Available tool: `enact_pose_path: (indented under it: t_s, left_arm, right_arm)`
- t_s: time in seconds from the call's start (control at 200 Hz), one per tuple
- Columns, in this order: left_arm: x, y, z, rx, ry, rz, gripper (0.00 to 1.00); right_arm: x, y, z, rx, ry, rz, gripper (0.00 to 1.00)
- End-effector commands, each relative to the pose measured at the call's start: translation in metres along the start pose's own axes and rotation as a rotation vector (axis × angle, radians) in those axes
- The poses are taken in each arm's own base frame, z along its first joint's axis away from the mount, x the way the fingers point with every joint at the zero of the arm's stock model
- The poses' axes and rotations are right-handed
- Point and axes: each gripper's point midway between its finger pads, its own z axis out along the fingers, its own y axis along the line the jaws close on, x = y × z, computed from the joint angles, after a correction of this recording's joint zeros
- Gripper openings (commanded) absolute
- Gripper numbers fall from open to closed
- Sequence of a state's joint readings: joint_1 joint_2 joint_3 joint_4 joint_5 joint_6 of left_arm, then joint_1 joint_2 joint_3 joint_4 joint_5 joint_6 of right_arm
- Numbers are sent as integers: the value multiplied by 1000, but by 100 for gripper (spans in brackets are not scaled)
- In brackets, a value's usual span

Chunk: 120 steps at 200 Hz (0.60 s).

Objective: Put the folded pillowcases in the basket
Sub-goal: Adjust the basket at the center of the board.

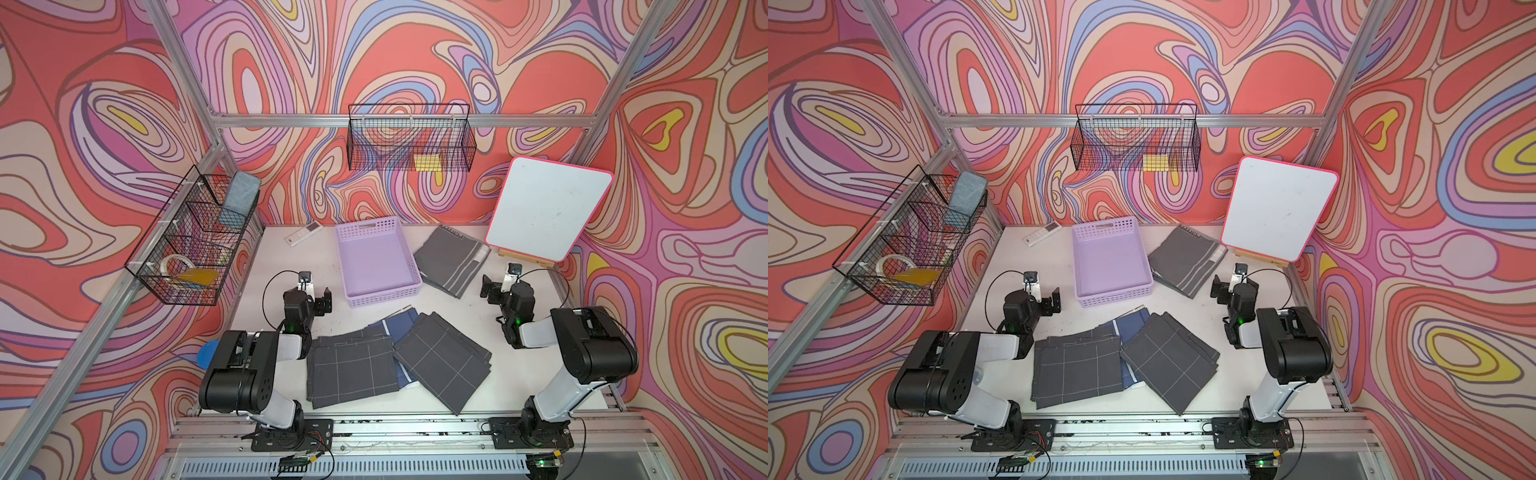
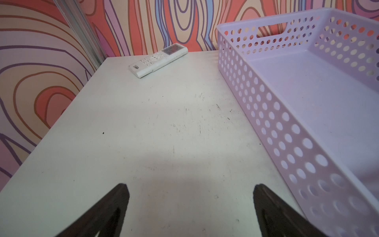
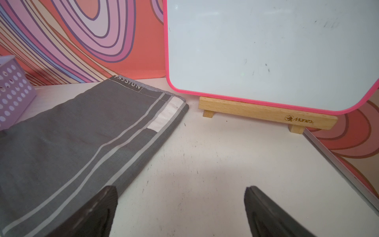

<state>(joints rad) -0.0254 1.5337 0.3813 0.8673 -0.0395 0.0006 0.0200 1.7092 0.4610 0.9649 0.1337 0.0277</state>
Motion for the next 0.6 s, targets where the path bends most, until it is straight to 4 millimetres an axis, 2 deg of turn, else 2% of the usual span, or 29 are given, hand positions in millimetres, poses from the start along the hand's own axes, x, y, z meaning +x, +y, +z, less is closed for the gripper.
enact_pose_path:
  t_s: [0.0, 0.075, 0.185, 0.371, 0.526, 0.596]
  left_arm:
    - [0, 0, 0, 7, -3, 2, 99]
    - [1, 4, 0, -16, -1, -8, 99]
    - [-2, 9, -4, -50, -19, -20, 99]
    - [-26, 21, -28, -125, -16, -47, 99]
    - [-57, 27, -58, -134, -30, -199, 99]
    - [-66, 39, -77, -190, -31, -315, 99]
  right_arm:
    - [-5, -2, 0, 1, -13, 9, 98]
    - [-5, -2, -1, 2, -17, 7, 98]
    - [-20, 4, -8, -32, -31, -11, 98]
    - [-46, 3, -17, -19, 63, 78, 98]
    - [-67, 30, -22, -167, 132, 186, 98]
    - [-76, 42, -24, -219, 175, 255, 98]
